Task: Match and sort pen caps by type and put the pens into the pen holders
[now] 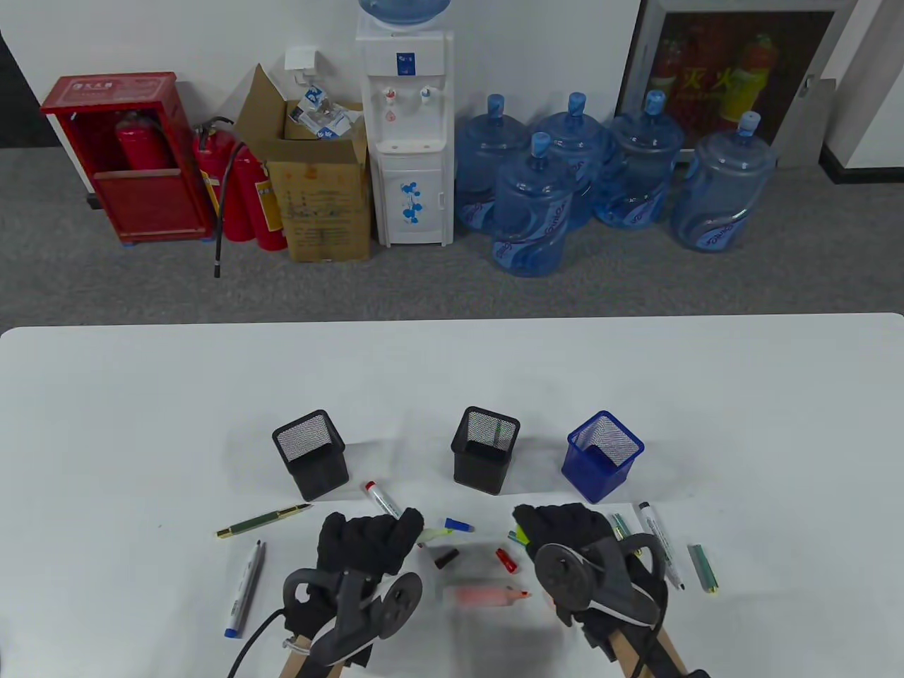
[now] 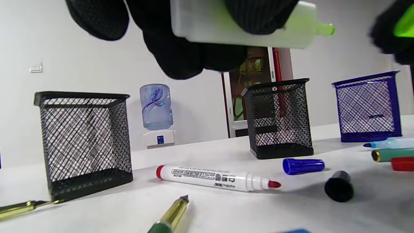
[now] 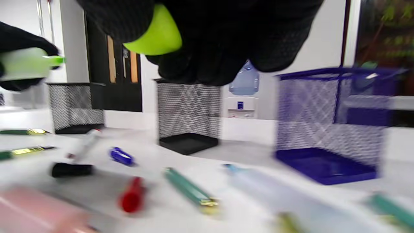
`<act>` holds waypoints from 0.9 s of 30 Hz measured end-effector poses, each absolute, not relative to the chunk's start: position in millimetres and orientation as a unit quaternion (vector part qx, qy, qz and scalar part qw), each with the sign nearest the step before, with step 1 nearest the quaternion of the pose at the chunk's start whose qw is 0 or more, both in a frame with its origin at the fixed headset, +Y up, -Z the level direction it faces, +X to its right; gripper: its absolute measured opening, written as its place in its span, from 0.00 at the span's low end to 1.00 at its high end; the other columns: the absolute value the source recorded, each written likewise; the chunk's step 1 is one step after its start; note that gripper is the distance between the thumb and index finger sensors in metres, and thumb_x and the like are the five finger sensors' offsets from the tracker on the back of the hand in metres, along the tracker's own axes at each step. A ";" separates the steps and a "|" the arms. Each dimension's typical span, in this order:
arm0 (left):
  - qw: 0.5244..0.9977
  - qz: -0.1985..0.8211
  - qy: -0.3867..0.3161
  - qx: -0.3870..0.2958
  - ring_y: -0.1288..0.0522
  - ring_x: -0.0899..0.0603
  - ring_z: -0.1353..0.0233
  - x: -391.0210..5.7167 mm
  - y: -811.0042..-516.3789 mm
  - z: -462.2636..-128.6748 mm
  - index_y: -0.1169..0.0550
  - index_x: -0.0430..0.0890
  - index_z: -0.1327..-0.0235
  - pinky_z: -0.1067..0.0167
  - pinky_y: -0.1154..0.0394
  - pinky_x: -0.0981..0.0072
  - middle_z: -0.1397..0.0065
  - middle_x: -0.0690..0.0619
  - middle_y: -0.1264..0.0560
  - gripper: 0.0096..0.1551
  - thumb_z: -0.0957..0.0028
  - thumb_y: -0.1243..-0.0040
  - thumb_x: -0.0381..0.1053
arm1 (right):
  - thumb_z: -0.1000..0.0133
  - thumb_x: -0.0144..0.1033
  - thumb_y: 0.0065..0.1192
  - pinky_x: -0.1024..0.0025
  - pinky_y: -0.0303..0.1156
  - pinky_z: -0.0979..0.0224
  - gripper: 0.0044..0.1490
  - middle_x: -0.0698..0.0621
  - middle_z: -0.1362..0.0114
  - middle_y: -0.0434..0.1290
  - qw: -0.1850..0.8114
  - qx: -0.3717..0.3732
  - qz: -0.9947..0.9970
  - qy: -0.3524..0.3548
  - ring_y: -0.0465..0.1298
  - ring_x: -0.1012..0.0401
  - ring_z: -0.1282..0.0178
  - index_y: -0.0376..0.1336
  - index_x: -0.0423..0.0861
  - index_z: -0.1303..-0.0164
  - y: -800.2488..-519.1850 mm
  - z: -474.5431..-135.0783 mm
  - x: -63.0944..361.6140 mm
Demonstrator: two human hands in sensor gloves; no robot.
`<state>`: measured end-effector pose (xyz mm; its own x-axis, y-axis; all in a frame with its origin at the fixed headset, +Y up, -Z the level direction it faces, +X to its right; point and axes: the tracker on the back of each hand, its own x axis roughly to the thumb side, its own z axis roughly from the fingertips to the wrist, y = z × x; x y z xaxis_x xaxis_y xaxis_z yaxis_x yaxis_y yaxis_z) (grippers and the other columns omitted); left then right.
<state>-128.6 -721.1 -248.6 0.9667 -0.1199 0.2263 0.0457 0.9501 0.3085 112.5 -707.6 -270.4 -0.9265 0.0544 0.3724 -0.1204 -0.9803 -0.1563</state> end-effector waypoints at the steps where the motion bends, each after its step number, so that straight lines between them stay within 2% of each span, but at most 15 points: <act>1: 0.978 -0.035 -0.126 0.159 0.18 0.44 0.36 -127.5 -721.2 -247.7 0.32 0.65 0.29 0.24 0.37 0.29 0.31 0.58 0.22 0.34 0.53 0.46 0.50 | 0.52 0.49 0.49 0.56 0.81 0.32 0.38 0.58 0.36 0.80 0.052 0.194 0.975 -0.095 0.83 0.62 0.42 0.62 0.54 0.29 -708.0 -271.4 102.8; 9: 0.978 -0.031 -0.143 0.149 0.18 0.44 0.35 -120.0 -724.3 -246.6 0.31 0.65 0.29 0.24 0.36 0.30 0.31 0.58 0.23 0.33 0.53 0.46 0.49 | 0.53 0.46 0.53 0.64 0.86 0.43 0.38 0.55 0.35 0.80 0.052 0.229 0.968 -0.088 0.86 0.67 0.53 0.64 0.51 0.30 -711.3 -270.0 78.4; 12: 0.975 -0.036 -0.157 0.151 0.18 0.45 0.36 -113.5 -725.6 -245.2 0.32 0.65 0.29 0.27 0.32 0.36 0.31 0.57 0.23 0.34 0.53 0.47 0.49 | 0.52 0.46 0.53 0.64 0.86 0.42 0.37 0.54 0.35 0.80 0.055 0.240 0.966 -0.079 0.87 0.66 0.53 0.64 0.51 0.30 -714.5 -268.0 75.7; 17: 0.971 -0.036 -0.182 0.149 0.19 0.45 0.36 -102.3 -727.1 -241.7 0.32 0.64 0.29 0.28 0.30 0.39 0.31 0.57 0.24 0.34 0.53 0.47 0.49 | 0.52 0.45 0.54 0.64 0.86 0.41 0.37 0.53 0.33 0.79 0.097 0.256 0.960 -0.054 0.86 0.67 0.52 0.63 0.50 0.29 -718.7 -266.2 74.0; 21: 0.973 -0.010 -0.190 0.134 0.21 0.47 0.37 -100.0 -729.3 -240.9 0.34 0.60 0.29 0.29 0.29 0.43 0.30 0.58 0.26 0.34 0.54 0.48 0.50 | 0.53 0.42 0.57 0.68 0.88 0.41 0.39 0.49 0.30 0.77 0.132 0.245 0.957 -0.079 0.88 0.69 0.51 0.62 0.47 0.28 -721.1 -264.9 78.7; 23: 0.974 0.015 -0.189 0.126 0.22 0.45 0.37 -98.1 -730.3 -241.9 0.35 0.59 0.29 0.30 0.29 0.44 0.30 0.57 0.27 0.34 0.54 0.49 0.49 | 0.53 0.39 0.61 0.66 0.88 0.39 0.39 0.47 0.28 0.75 0.144 0.251 0.954 -0.081 0.88 0.66 0.48 0.61 0.46 0.28 -720.9 -261.1 78.4; 25: 0.974 0.031 -0.189 0.123 0.22 0.46 0.38 -97.3 -729.9 -241.9 0.36 0.59 0.29 0.31 0.28 0.45 0.30 0.57 0.28 0.34 0.54 0.51 0.49 | 0.55 0.38 0.64 0.67 0.89 0.41 0.39 0.48 0.30 0.76 0.117 0.250 0.952 -0.129 0.88 0.68 0.50 0.63 0.46 0.29 -718.7 -256.5 76.6; 27: 0.974 0.041 -0.188 0.121 0.22 0.46 0.39 -97.0 -728.5 -242.2 0.36 0.58 0.30 0.32 0.27 0.46 0.31 0.57 0.28 0.33 0.54 0.51 0.49 | 0.55 0.37 0.63 0.68 0.89 0.44 0.38 0.48 0.32 0.78 0.113 0.252 0.950 -0.145 0.88 0.68 0.53 0.64 0.46 0.31 -717.3 -252.9 74.9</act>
